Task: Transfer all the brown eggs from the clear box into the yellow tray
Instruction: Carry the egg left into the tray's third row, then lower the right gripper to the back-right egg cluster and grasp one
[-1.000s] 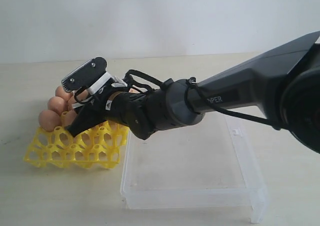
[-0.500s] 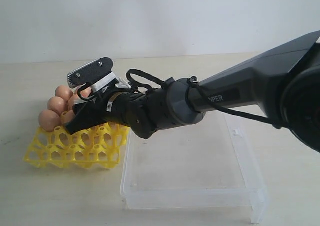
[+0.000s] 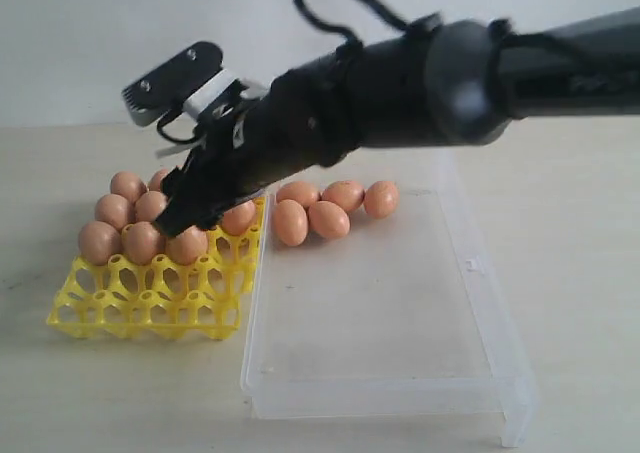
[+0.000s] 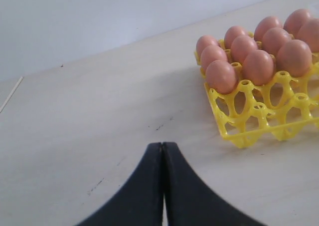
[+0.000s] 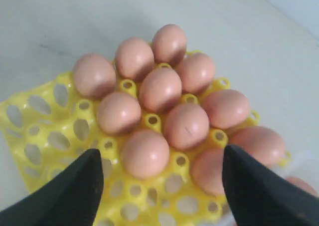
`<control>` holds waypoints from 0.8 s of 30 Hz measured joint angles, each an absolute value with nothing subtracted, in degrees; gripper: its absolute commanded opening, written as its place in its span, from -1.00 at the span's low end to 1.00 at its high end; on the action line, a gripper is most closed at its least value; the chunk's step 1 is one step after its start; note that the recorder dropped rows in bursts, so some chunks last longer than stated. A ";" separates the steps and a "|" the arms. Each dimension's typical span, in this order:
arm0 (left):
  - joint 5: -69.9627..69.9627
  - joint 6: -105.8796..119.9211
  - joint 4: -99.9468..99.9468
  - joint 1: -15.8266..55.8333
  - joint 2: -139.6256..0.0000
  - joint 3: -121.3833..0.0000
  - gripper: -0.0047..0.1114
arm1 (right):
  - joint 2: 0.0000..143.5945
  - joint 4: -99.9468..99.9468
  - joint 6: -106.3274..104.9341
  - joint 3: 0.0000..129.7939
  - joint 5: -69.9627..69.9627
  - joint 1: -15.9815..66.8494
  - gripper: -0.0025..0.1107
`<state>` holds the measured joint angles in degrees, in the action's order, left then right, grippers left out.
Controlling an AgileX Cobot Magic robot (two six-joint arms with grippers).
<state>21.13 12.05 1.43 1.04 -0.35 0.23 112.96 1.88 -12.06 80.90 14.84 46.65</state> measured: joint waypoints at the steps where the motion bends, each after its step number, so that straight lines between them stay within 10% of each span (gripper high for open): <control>1: 21.13 12.05 1.43 1.04 -0.35 0.23 -0.92 | 111.07 0.00 -10.02 80.90 18.99 45.95 0.18; 9: 21.13 12.05 1.43 1.04 -0.35 0.23 -0.92 | 109.75 -24.37 30.28 80.90 40.84 37.26 0.18; 24: 21.13 12.05 1.43 1.04 -0.35 0.23 -0.92 | 121.31 -24.41 64.28 80.90 23.44 25.59 0.18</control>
